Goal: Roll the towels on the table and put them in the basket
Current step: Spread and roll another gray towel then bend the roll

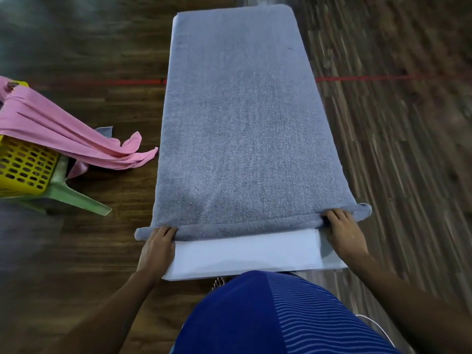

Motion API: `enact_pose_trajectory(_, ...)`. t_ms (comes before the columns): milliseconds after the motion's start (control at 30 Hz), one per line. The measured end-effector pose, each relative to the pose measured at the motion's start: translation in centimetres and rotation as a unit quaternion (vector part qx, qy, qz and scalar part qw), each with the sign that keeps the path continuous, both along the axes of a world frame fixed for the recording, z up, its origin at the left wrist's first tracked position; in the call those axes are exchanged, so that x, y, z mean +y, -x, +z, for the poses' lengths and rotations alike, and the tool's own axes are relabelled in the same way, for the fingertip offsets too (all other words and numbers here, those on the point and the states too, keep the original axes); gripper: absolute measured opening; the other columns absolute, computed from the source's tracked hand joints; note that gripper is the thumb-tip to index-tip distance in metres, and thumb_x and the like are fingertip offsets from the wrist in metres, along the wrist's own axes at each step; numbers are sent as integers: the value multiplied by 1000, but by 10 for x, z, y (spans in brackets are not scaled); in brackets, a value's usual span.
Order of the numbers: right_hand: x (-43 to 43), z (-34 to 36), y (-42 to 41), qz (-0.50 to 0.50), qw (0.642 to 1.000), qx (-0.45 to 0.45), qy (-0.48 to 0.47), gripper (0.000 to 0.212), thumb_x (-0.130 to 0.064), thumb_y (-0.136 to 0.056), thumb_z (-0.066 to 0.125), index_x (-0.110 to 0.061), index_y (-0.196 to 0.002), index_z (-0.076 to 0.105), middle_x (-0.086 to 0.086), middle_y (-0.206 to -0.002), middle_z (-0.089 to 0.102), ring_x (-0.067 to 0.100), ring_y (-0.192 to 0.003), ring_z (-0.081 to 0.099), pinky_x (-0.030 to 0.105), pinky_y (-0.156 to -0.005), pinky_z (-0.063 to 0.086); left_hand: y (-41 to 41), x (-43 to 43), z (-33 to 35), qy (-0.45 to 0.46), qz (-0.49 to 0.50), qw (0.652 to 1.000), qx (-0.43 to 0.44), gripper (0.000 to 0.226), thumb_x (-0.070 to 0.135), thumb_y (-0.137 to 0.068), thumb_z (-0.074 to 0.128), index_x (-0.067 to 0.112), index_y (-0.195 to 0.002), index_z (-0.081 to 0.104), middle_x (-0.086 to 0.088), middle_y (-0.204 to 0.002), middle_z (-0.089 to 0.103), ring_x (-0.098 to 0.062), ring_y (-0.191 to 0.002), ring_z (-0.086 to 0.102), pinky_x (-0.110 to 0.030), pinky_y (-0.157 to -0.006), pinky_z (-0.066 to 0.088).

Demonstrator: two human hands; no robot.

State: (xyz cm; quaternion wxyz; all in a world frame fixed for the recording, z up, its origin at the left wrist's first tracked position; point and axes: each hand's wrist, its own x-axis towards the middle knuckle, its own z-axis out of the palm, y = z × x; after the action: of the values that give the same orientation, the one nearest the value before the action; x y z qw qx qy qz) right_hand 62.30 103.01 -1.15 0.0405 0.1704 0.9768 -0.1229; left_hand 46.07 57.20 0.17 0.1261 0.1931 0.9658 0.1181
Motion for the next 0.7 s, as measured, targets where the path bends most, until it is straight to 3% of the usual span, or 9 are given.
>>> enact_pose_trajectory(133,8,10,11,-14,999,-40,0,22,-13,-84,60,-9,-103,68,13,-97,69,36,-92,59,45,-82,46,14,3,13,43,-18,999,-7,23,20,-77,44,13,-75,66,-5,-77,67,-26,-75,61,-40,-73,49)
enact_pose_trajectory(267,9,15,11,-43,991,-130,-4,27,-27,-92,51,-20,-113,68,6,-112,68,27,-108,57,42,-94,36,24,5,17,92,-25,995,-29,25,27,-81,39,23,-60,51,7,-60,55,-18,-64,54,-43,-85,42)
enact_pose_trajectory(333,7,14,11,-60,992,-105,-32,23,-26,-88,58,-19,-107,67,7,-109,66,29,-105,56,43,-90,33,27,4,13,68,0,998,-8,20,27,-81,41,20,-68,54,5,-67,55,-20,-68,53,-46,-86,42)
enact_pose_trajectory(433,3,9,10,-42,998,5,-53,12,-8,-78,64,-8,-89,63,14,-90,58,37,-83,55,46,-70,42,27,4,6,25,17,997,74,7,15,-81,56,13,-87,57,-6,-87,55,-29,-83,51,-44,-77,40)
enact_pose_trajectory(500,-1,6,10,-22,999,35,-20,13,3,-74,64,-4,-84,61,14,-84,56,38,-77,55,46,-64,45,23,7,3,-21,-2,997,69,6,6,-81,53,9,-85,57,-9,-85,55,-30,-78,52,-41,-68,43)
enact_pose_trajectory(567,-6,2,7,-16,1000,9,-14,28,7,-64,68,-5,-89,60,13,-90,56,36,-82,54,44,-69,43,17,8,-2,-38,-22,998,38,11,1,-79,54,7,-86,59,-10,-85,57,-30,-78,55,-43,-67,50)
enact_pose_trajectory(633,-11,-1,2,-9,999,-29,-27,44,4,-59,72,-6,-99,59,13,-100,57,33,-89,52,43,-76,44,11,8,-7,10,-29,999,17,25,-1,-74,63,5,-98,62,-12,-96,61,-31,-88,57,-47,-75,53)
enact_pose_trajectory(700,-10,-2,2,-11,999,-36,-17,45,3,-61,72,-8,-103,59,12,-102,59,34,-91,53,46,-78,46,10,8,-6,35,-36,999,-9,37,1,-70,68,3,-107,63,-13,-103,62,-33,-96,57,-47,-79,53)
